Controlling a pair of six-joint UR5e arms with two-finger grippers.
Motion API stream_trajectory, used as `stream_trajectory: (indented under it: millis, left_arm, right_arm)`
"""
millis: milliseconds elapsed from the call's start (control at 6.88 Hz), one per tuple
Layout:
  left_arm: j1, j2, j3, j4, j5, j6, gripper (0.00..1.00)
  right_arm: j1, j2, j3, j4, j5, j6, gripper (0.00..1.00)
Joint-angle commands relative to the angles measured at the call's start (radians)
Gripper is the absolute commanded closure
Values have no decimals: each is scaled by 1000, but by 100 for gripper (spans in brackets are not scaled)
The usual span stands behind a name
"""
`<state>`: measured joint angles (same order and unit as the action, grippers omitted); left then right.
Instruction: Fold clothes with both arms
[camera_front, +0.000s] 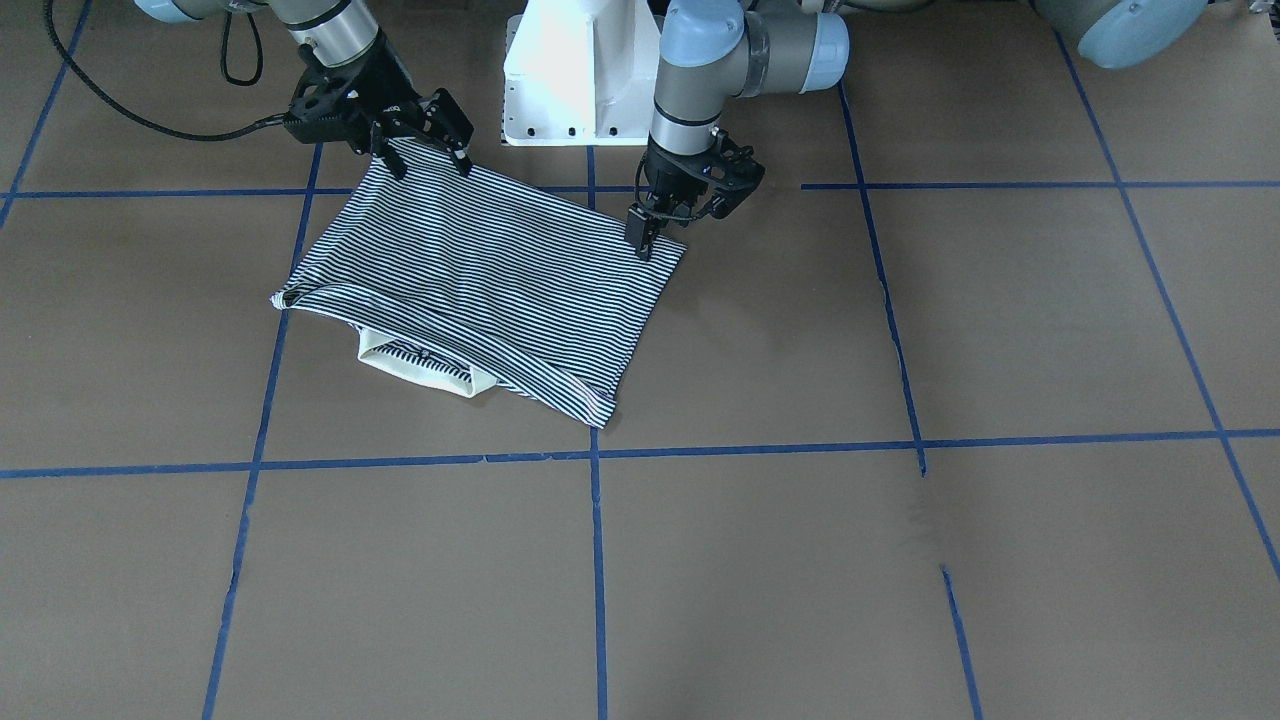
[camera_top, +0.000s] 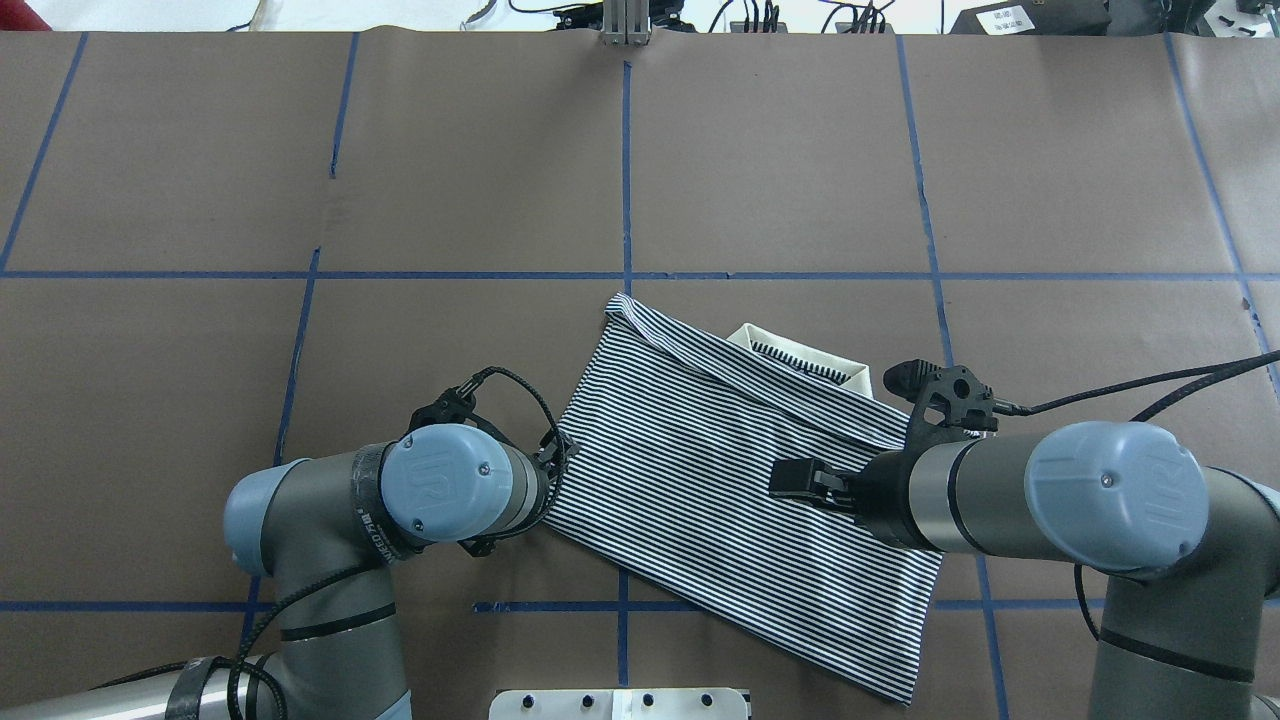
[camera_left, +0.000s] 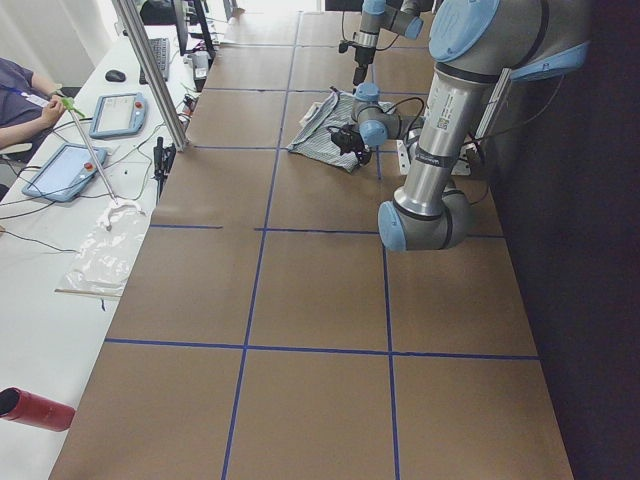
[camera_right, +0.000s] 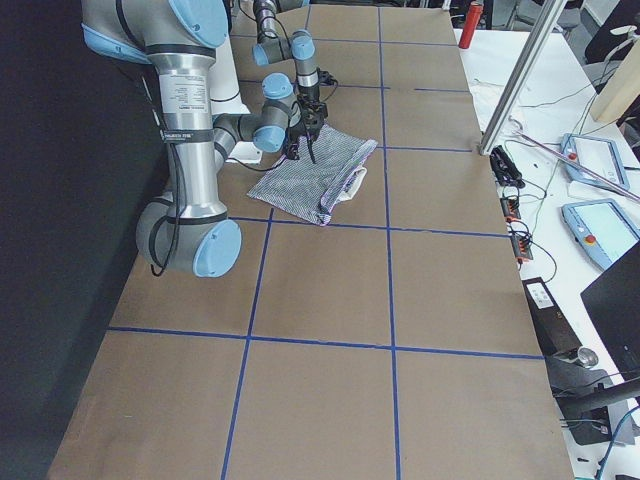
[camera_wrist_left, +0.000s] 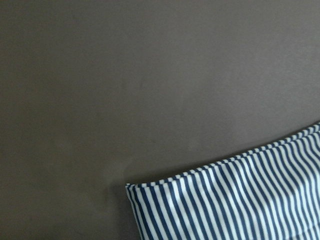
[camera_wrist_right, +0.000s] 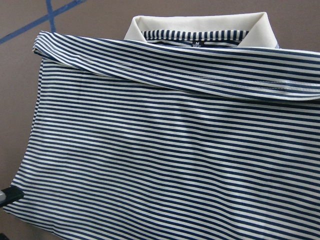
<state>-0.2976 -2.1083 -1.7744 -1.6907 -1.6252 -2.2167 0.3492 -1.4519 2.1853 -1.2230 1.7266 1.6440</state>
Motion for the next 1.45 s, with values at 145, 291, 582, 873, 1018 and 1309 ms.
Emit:
stream_trajectory:
  millis: [145, 291, 582, 873, 1018, 1309]
  left_arm:
    - [-5, -2, 10, 3, 24, -6, 49]
    - [-3, -2, 1, 6, 21, -3, 92]
    - [-3, -2, -3, 6, 18, 6, 100]
    - [-35, 1, -28, 9, 18, 6, 100]
    - [-105, -2, -27, 8, 19, 44, 100]
    - [-240, -7, 81, -76, 25, 158, 100]
  right_arm:
    - [4, 8, -1, -1, 1, 0, 0]
    - [4, 7, -1, -1, 1, -1, 0]
    - [8, 4, 1, 0, 1, 0, 0]
    - [11, 5, 5, 0, 1, 0, 0]
    - [17, 7, 10, 0, 4, 2, 0]
    - [19, 7, 16, 0, 4, 8, 0]
